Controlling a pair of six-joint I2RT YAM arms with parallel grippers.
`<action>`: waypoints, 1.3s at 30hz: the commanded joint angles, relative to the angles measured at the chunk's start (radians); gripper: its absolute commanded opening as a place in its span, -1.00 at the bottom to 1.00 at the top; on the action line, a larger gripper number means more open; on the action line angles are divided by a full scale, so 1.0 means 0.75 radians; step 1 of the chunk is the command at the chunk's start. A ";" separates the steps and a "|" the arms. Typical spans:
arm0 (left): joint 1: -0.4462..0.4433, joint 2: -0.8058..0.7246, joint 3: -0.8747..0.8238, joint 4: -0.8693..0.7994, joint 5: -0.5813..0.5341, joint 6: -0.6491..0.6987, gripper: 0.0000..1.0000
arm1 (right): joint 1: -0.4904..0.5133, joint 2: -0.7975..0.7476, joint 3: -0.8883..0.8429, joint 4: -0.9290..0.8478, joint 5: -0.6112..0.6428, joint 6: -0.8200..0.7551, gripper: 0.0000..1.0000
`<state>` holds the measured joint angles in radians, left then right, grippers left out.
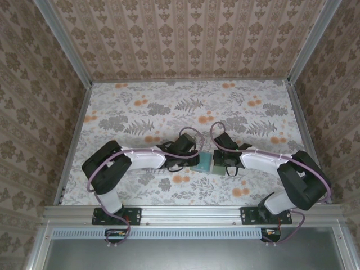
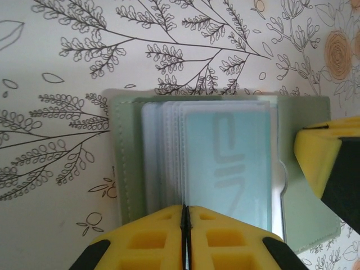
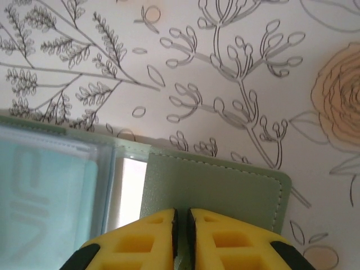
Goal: Take the credit cards out of the card holder
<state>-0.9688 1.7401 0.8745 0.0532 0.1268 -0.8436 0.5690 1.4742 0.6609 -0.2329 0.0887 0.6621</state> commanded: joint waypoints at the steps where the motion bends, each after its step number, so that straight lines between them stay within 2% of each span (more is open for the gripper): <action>1: -0.020 0.026 0.025 0.027 0.040 0.006 -0.78 | -0.020 0.044 0.020 0.003 -0.030 -0.056 -0.66; 16: -0.048 0.008 0.055 -0.051 -0.010 0.006 -0.82 | -0.018 -0.177 -0.018 -0.059 -0.073 0.005 -0.60; 18: -0.045 -0.002 0.061 -0.062 -0.015 0.010 -0.81 | -0.014 -0.206 -0.021 -0.102 -0.030 0.010 -0.50; 21: -0.046 -0.018 0.062 -0.069 -0.021 0.010 -0.75 | -0.010 -0.263 -0.033 -0.185 0.067 0.026 -0.45; 26: -0.045 -0.023 0.063 -0.068 -0.017 0.006 -0.67 | -0.012 -0.295 -0.072 -0.237 0.133 0.049 -0.37; 31: -0.044 -0.021 0.069 -0.066 -0.014 -0.002 -0.47 | -0.013 -0.264 -0.114 -0.215 0.145 0.081 -0.35; 39: -0.045 0.003 0.083 -0.066 0.001 -0.016 -0.43 | -0.012 -0.223 -0.122 -0.187 0.120 0.089 -0.35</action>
<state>-1.0008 1.7420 0.9092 0.0269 0.1272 -0.8448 0.5571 1.2930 0.5808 -0.3656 0.1661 0.7120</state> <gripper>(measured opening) 0.280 0.325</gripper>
